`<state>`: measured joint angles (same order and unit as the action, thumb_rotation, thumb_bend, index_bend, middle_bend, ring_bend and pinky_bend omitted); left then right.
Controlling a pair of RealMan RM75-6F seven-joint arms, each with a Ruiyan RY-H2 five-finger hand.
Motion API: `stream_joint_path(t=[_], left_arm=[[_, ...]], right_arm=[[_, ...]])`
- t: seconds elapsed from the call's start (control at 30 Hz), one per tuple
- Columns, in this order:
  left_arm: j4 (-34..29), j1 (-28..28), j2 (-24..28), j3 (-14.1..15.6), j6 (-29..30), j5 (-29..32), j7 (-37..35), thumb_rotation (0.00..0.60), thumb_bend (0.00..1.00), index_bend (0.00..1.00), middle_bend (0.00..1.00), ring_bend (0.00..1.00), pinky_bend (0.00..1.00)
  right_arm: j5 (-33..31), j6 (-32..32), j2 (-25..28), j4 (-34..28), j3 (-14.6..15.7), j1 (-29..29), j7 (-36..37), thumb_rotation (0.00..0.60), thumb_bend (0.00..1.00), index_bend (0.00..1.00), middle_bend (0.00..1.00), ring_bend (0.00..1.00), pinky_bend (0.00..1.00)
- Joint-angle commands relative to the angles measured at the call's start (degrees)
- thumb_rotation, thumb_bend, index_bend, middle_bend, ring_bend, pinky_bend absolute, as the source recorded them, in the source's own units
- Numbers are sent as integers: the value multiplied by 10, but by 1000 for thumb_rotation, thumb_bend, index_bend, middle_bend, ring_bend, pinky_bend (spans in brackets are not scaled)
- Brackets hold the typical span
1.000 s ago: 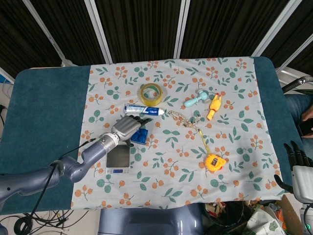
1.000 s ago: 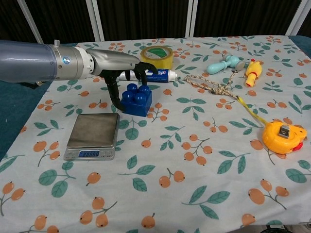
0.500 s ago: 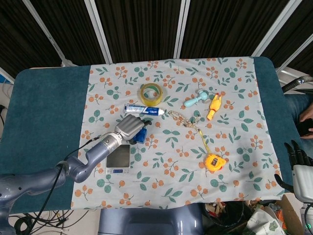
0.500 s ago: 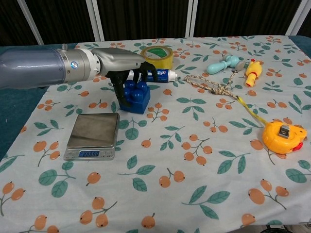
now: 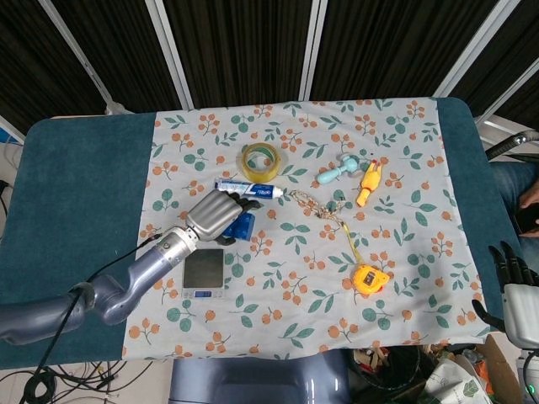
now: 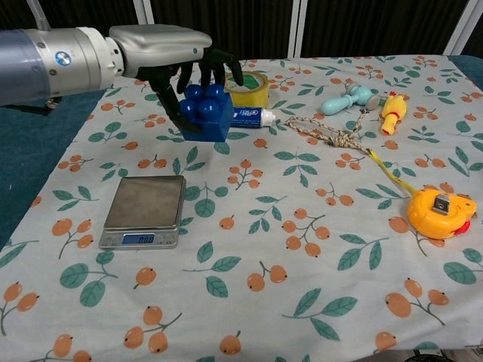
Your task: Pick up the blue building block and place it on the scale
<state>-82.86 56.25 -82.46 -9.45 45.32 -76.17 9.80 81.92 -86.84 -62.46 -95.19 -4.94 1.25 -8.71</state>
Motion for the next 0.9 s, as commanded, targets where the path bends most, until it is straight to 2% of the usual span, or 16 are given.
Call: stream_joint_path(t=[0.03, 0.27, 0.53, 0.73, 0.8, 0.9], left_arm=[[-84, -28, 70, 33, -9, 6, 15, 600, 277, 252, 455, 354, 518], [-132, -60, 108, 73, -16, -1, -18, 600, 277, 254, 452, 354, 518], [-106, -69, 95, 96, -23, -39, -46, 600, 246, 239, 426, 354, 520], [-77, -70, 70, 96, -14, -54, -45, 600, 233, 235, 412, 349, 515], [-72, -70, 67, 96, -12, -58, -44, 600, 191, 219, 384, 331, 500], [-69, -67, 68, 98, -21, -57, -34, 600, 54, 137, 296, 247, 446]], right_arm=[[1, -1, 0, 0, 0, 0, -1, 600, 155, 22, 0, 122, 236], [3, -1, -2, 0, 1, 0, -3, 600, 155, 22, 0, 122, 236], [0, 1, -2, 0, 1, 1, -2, 600, 156, 22, 0, 122, 236], [0, 0, -1, 0, 0, 0, -1, 600, 155, 22, 0, 122, 236], [0, 1, -1, 0, 0, 0, -1, 600, 155, 22, 0, 122, 236], [-1, 1, -1, 0, 0, 0, 0, 600, 155, 22, 0, 122, 236]])
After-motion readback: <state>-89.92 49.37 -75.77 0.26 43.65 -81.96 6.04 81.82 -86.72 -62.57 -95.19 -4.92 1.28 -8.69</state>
